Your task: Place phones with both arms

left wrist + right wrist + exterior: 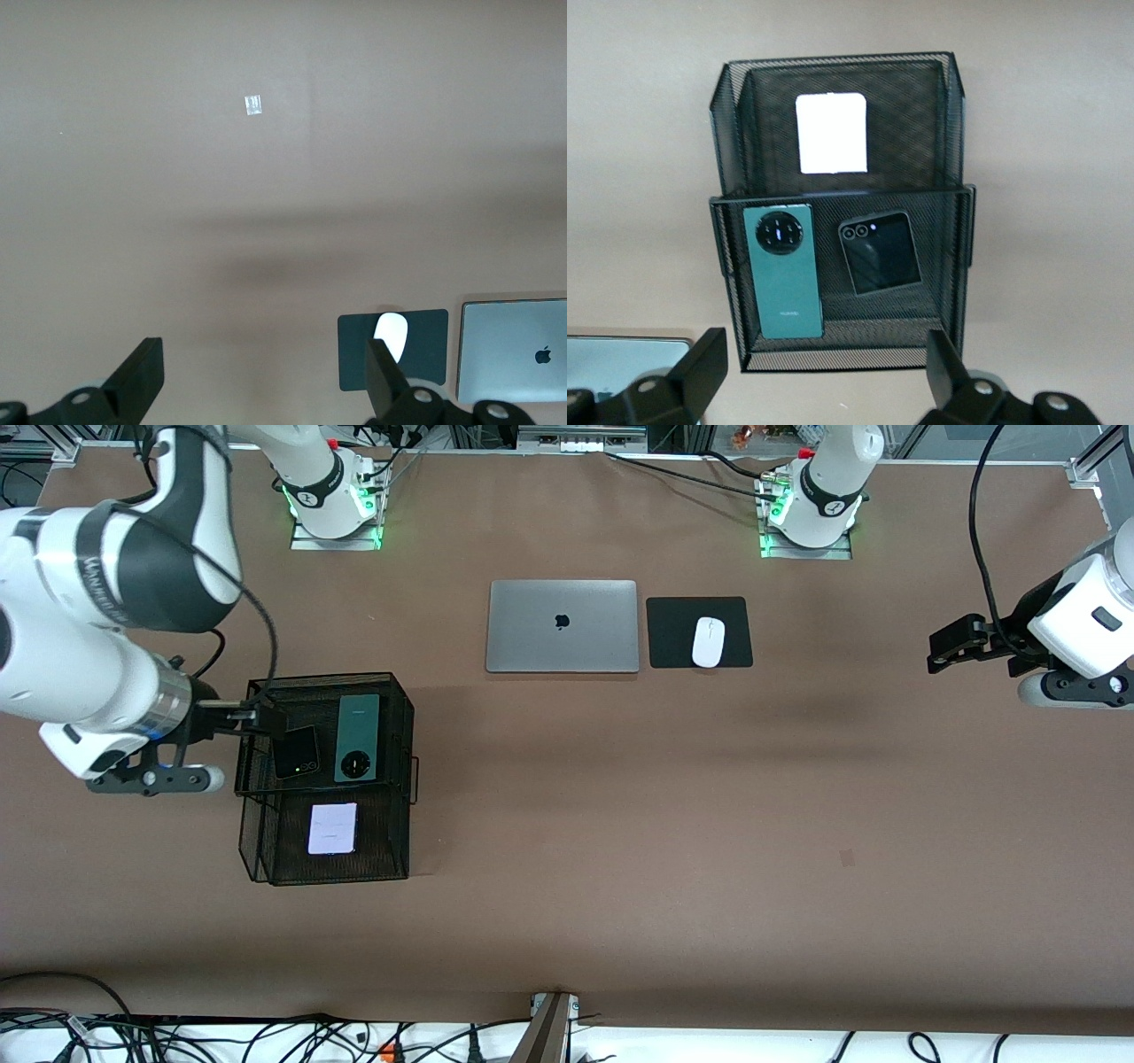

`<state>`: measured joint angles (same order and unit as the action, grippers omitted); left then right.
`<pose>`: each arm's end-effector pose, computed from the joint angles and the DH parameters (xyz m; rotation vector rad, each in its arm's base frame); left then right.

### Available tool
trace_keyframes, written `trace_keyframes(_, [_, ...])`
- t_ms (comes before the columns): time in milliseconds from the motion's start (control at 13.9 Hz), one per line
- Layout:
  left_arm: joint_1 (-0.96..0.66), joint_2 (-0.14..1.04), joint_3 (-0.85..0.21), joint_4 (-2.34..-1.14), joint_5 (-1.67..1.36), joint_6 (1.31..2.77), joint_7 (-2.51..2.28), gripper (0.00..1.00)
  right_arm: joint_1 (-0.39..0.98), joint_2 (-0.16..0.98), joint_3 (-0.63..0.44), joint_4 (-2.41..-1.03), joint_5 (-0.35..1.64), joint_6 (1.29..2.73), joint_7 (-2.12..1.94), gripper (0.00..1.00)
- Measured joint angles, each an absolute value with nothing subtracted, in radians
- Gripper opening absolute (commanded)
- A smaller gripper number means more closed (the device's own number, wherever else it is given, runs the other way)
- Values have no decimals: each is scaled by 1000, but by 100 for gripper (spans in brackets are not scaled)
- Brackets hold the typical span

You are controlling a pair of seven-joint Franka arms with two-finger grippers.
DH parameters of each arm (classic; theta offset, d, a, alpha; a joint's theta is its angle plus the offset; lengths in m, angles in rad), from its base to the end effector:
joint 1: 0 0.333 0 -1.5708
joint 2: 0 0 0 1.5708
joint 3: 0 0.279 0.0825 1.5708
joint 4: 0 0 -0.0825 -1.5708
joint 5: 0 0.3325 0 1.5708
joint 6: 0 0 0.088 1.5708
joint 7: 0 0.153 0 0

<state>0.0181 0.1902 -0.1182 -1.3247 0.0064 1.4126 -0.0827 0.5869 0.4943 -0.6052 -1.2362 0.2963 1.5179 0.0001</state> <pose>0.5308 -0.0467 0.5318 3.1307 -0.0246 -0.1599 0.5902 0.1002 0.4359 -3.1137 -0.0267 0.2068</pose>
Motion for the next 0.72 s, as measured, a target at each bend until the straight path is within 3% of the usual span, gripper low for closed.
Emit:
trace_keyframes(431, [18, 190, -118, -1325, 6, 1413, -83, 100, 226, 448, -184, -1159, 103, 1507, 69, 99])
trace_keyframes(575, [18, 190, -118, -1325, 6, 1413, -83, 100, 152, 394, -69, -1201, 40, 1533, 83, 99])
trace_keyframes(719, [19, 190, -118, -1325, 6, 1413, -83, 100, 123, 317, -41, -1328, 28, 1631, 84, 100])
